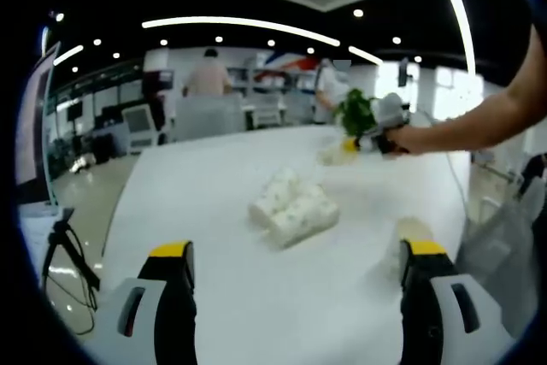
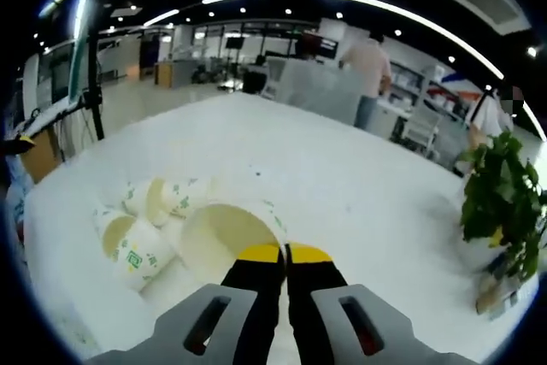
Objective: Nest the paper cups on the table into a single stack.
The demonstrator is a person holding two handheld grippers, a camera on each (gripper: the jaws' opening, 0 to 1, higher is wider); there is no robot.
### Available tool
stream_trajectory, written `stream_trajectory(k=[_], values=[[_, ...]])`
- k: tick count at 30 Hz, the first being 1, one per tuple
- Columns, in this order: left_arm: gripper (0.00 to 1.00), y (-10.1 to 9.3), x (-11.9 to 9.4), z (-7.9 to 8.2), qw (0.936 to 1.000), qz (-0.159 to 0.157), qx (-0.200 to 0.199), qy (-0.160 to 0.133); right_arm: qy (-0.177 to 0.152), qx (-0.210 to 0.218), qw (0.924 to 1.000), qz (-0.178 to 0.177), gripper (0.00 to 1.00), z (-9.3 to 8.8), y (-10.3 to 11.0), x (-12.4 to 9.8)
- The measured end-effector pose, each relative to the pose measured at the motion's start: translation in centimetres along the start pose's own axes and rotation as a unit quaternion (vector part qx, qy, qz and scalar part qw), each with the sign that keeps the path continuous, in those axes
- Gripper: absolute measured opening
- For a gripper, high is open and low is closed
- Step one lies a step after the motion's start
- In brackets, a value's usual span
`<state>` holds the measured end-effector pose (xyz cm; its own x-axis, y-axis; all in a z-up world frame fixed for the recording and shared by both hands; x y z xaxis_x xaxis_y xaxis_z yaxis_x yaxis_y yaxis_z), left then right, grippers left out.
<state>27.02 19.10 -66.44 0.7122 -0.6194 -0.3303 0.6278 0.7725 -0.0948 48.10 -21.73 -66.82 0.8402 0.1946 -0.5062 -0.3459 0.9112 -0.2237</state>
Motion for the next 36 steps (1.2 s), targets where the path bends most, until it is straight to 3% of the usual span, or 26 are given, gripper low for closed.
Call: stream_trajectory(k=[16,36], values=[[0.99,0.2,0.2,0.5,0.9998,-0.014,0.006,-0.015,0.048,-0.048,0.9972,0.032,0.0,6.2,-0.9,-4.2],[0.99,0.2,-0.3,1.1,0.9995,-0.021,0.016,-0.019,0.126,-0.111,0.9822,0.085,0.0,12.4,-2.2,-5.7]])
Point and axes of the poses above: the point that each gripper's makers call its tool centre point, and the gripper's own axes: x roughly forward along the fingers, y roughly to its left, z roughly out of its top, the point moved 10 cm from there along -x, roughly backward along the fingers, and after that the axes turned 4 degrees about -z, right-handed, at the moved point
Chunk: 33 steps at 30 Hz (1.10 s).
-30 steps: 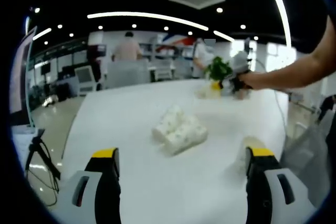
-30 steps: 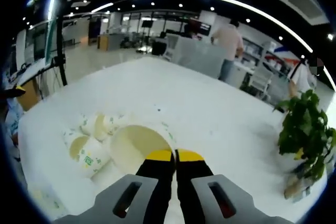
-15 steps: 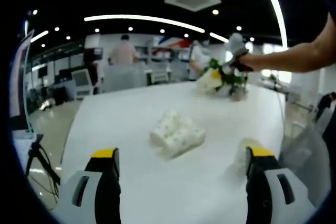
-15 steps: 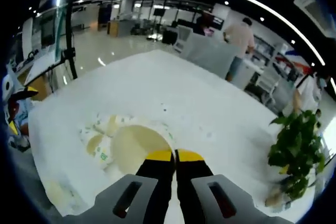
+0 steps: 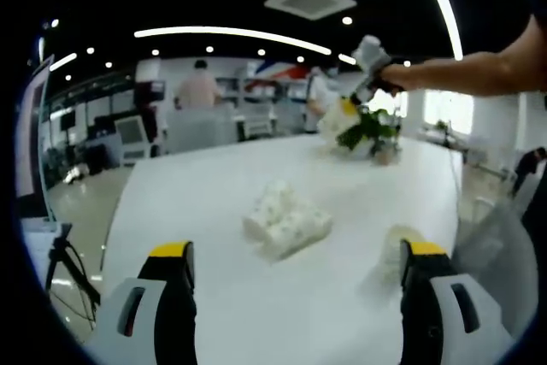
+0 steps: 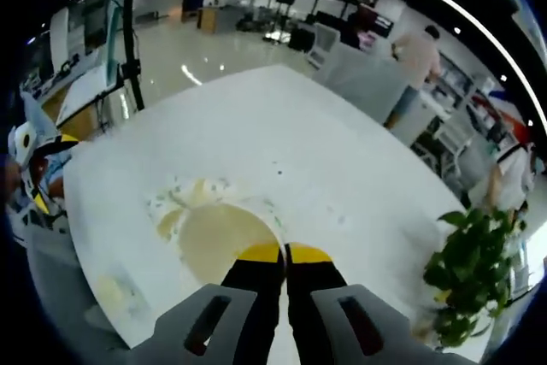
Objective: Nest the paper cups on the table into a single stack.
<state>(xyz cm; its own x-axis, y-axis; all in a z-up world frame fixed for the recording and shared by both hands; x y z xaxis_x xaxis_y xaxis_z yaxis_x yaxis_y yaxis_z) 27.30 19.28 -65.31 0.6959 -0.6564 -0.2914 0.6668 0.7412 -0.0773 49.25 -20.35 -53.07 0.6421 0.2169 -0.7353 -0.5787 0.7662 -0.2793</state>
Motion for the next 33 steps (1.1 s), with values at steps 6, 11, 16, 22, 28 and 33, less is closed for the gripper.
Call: stream_trajectory(k=[6,11,16,22,28,33], values=[[0.99,0.1,-0.1,0.0,1.0,-0.002,0.003,0.001,0.037,-0.015,0.9984,0.039,0.0,1.2,0.4,-0.2],[0.99,0.1,-0.1,0.1,1.0,-0.003,0.003,0.002,0.058,-0.03,0.9958,0.064,0.0,2.2,0.9,-0.5],[0.99,0.1,-0.2,0.1,1.0,-0.003,0.004,0.001,0.081,-0.041,0.992,0.088,0.0,3.2,0.7,-1.1],[0.99,0.2,-0.4,0.0,0.9999,-0.006,0.007,0.005,0.115,-0.05,0.9845,0.123,0.0,3.5,0.9,-1.7],[0.99,0.3,-0.5,-0.1,0.9999,-0.006,0.011,0.007,0.133,-0.047,0.98,0.14,0.0,3.6,1.5,-1.7],[0.99,0.4,-0.6,0.0,0.9999,-0.005,0.011,0.007,0.137,-0.047,0.9794,0.141,0.0,3.7,1.7,-1.9]])
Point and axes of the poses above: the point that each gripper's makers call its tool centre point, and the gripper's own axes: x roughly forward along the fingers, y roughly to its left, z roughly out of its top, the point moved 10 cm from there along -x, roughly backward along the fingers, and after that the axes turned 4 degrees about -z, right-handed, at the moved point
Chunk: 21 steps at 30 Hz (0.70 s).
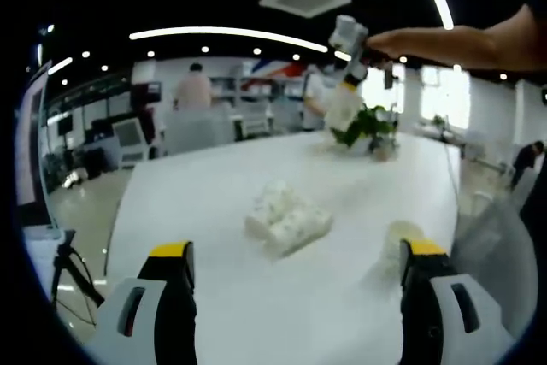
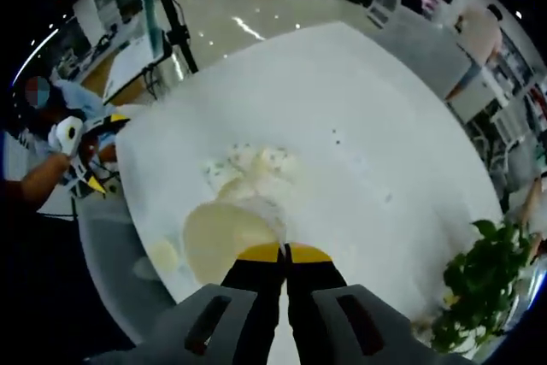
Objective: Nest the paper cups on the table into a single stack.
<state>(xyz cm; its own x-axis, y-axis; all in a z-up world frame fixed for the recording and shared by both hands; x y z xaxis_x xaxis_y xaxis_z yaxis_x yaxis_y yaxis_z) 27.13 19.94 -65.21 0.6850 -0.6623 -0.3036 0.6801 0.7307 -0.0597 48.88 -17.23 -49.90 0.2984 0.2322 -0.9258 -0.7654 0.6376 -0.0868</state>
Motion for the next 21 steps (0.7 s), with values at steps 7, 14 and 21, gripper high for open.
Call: stream_trajectory(k=[7,14,21], values=[[0.99,-0.1,0.0,0.0,1.0,0.0,-0.001,-0.001,0.005,0.003,1.0,0.0,0.0,0.2,0.3,-0.1],[0.99,-0.2,-0.1,-0.1,1.0,0.0,-0.001,-0.002,0.013,0.008,0.9999,0.001,0.0,-0.1,0.6,0.0],[0.99,-0.3,-0.3,-0.2,1.0,0.0,0.0,0.0,0.016,0.014,0.9998,0.001,0.0,-0.3,1.4,-0.1]])
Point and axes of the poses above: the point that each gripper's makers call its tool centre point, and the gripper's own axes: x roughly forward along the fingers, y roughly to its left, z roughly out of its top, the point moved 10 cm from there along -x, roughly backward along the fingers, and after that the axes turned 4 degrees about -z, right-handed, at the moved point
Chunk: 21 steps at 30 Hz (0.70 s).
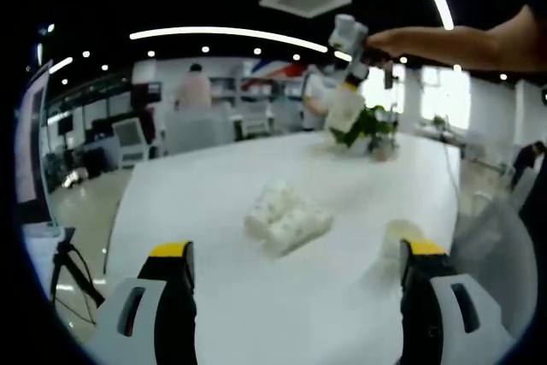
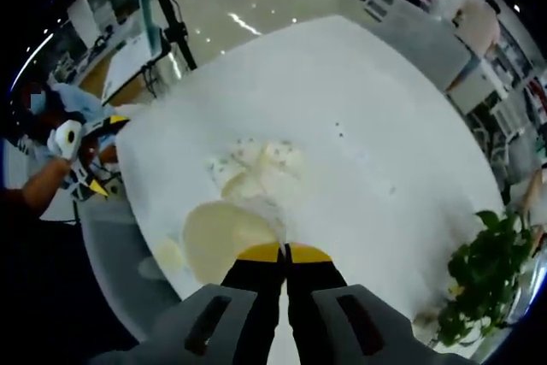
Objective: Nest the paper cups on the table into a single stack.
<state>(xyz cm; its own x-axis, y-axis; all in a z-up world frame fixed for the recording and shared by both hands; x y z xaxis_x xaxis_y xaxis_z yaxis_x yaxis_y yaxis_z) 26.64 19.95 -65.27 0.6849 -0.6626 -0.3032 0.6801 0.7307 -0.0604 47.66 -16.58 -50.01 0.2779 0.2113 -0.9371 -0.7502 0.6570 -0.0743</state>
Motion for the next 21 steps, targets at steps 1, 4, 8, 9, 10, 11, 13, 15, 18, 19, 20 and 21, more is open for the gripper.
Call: stream_trajectory(k=[1,4,8,9,10,11,13,15,18,19,20,21], values=[[0.99,0.0,0.0,0.0,1.0,0.0,0.0,0.0,0.001,0.001,1.0,0.001,0.0,0.1,0.0,0.1],[0.99,0.0,0.0,0.0,1.0,0.0,0.0,-0.001,0.005,0.002,1.0,0.003,0.0,0.0,0.3,0.3],[0.99,0.0,0.0,0.1,1.0,-0.001,0.001,-0.001,0.008,0.006,0.9999,0.007,0.0,-0.1,0.8,0.4],[0.99,0.0,0.0,0.1,1.0,-0.001,0.001,-0.001,0.009,0.007,0.9999,0.007,0.0,0.0,0.7,0.5],[0.99,0.0,0.0,0.1,1.0,-0.001,0.001,-0.001,0.009,0.007,0.9999,0.01,0.0,0.0,0.8,0.5],[0.99,0.0,0.0,0.1,1.0,-0.001,0.001,-0.001,0.01,0.007,0.9999,0.011,0.0,0.0,0.8,0.6],[0.99,0.0,0.0,0.1,1.0,-0.001,0.002,0.0,0.013,0.007,0.9998,0.012,0.0,-0.1,1.1,0.7],[0.99,0.0,0.0,0.1,1.0,-0.001,0.002,0.0,0.014,0.008,0.9998,0.015,0.0,-0.2,1.4,0.8],[0.99,0.0,0.0,0.1,1.0,-0.002,0.004,0.0,0.017,0.007,0.9997,0.018,0.0,-0.3,1.8,1.0],[0.99,0.0,0.0,0.1,1.0,-0.002,0.005,0.0,0.018,0.006,0.9996,0.019,0.0,-0.4,2.0,1.0],[0.99,-0.1,-0.1,0.0,1.0,-0.002,0.006,0.0,0.018,0.006,0.9996,0.02,0.0,-0.4,2.1,1.1],[0.99,-0.1,-0.1,0.0,1.0,-0.002,0.007,0.0,0.019,0.007,0.9996,0.021,0.0,-0.5,2.1,1.1]])
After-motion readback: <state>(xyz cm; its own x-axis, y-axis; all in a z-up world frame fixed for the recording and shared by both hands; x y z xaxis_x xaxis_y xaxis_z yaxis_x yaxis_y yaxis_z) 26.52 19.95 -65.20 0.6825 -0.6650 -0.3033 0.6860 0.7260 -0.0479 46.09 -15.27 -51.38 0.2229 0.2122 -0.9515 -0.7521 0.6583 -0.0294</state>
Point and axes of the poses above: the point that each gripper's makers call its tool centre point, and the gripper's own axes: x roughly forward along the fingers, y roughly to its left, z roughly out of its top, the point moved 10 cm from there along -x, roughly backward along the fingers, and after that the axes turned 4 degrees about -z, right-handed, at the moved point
